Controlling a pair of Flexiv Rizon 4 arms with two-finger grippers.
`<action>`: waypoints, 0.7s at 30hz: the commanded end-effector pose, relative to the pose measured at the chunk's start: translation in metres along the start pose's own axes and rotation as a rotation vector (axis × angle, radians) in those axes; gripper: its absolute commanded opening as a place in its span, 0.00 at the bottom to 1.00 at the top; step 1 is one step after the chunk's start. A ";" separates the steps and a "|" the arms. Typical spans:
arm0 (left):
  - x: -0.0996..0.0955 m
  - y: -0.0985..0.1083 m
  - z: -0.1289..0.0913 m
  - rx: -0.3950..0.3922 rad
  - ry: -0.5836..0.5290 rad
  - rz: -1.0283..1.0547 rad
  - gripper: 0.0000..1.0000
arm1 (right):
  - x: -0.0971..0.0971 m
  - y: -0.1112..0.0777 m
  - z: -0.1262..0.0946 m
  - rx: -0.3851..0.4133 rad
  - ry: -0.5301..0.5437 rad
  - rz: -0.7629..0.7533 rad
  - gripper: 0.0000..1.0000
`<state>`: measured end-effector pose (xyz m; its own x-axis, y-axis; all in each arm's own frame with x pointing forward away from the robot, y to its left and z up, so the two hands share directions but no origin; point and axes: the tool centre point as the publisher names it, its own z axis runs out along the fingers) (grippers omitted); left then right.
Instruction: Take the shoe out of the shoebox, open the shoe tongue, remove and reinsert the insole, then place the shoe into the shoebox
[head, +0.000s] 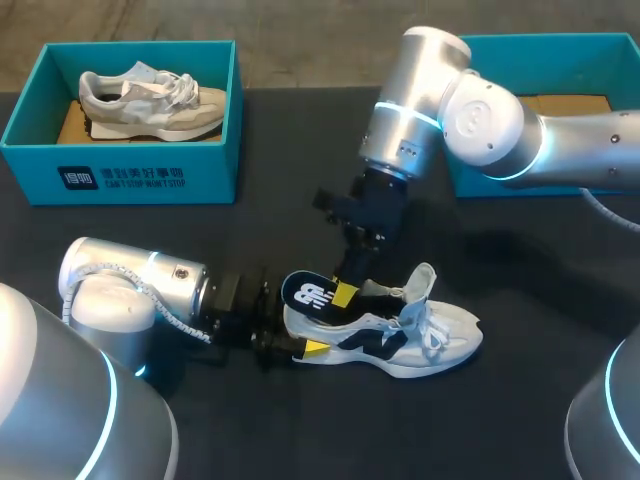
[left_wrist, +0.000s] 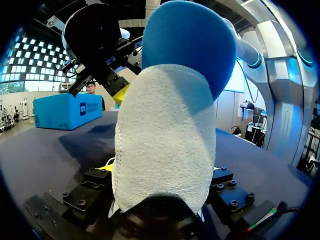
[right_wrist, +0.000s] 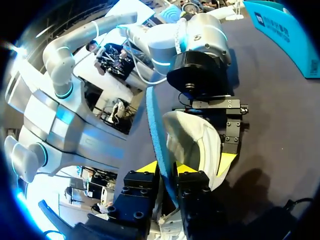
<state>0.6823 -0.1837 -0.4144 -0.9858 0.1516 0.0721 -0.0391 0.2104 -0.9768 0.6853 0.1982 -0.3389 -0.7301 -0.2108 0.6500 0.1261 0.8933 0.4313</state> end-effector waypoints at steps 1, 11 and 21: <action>-0.001 0.005 0.001 -0.001 -0.001 0.000 0.00 | -0.004 0.001 0.004 -0.004 0.014 -0.006 0.13; -0.001 0.005 0.001 -0.001 -0.001 0.000 0.00 | 0.002 0.016 -0.004 -0.026 0.019 -0.048 0.00; -0.001 0.005 0.001 -0.001 -0.001 0.000 0.00 | 0.014 0.037 -0.024 -0.127 0.021 -0.204 0.00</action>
<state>0.6824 -0.1837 -0.4144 -0.9858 0.1516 0.0721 -0.0391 0.2104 -0.9768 0.6976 0.2241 -0.3029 -0.7291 -0.3773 0.5710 0.0695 0.7893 0.6101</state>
